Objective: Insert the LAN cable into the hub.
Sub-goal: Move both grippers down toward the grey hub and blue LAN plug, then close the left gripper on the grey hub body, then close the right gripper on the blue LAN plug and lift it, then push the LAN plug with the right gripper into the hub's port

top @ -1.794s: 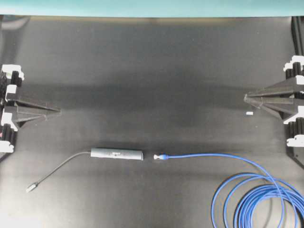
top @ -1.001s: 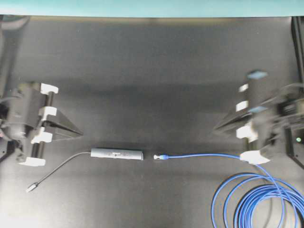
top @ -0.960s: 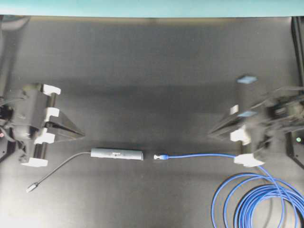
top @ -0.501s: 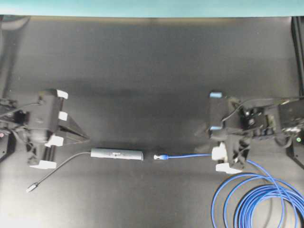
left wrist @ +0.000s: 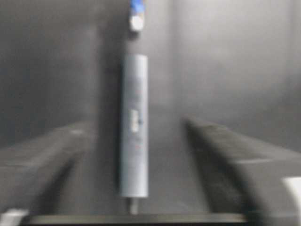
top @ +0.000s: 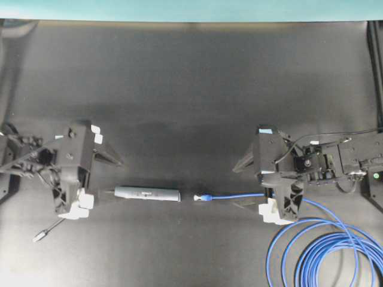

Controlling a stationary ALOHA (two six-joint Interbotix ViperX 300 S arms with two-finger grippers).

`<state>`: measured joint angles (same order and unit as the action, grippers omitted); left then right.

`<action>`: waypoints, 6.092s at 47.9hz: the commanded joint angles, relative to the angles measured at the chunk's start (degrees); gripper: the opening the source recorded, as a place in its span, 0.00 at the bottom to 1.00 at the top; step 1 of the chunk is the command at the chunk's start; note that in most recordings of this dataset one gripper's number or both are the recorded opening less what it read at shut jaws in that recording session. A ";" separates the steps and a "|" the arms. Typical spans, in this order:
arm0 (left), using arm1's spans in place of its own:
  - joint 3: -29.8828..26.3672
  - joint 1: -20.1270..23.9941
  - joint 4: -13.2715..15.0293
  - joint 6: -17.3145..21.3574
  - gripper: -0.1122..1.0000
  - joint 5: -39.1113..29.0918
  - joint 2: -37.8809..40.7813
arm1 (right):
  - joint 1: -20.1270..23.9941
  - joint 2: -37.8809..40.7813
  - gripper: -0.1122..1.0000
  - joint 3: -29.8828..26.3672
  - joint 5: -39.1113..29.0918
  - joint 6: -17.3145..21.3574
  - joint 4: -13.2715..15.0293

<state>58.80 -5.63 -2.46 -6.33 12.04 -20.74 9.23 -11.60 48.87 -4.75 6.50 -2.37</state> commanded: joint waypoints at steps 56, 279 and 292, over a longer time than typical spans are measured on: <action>2.46 -0.26 -0.18 -3.96 0.82 48.43 36.65 | 0.88 -0.62 0.84 0.44 6.86 0.97 -0.88; -15.03 -0.79 -0.18 0.18 0.35 -7.56 14.15 | 1.67 21.97 0.22 -11.07 28.30 4.57 -4.83; -15.38 -0.88 -0.18 0.62 0.35 -7.03 15.12 | 1.58 22.50 0.22 -12.83 25.93 2.99 -4.83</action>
<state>45.53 -6.77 -2.46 -5.89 3.78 -5.36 11.34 11.60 39.55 21.18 10.28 -7.29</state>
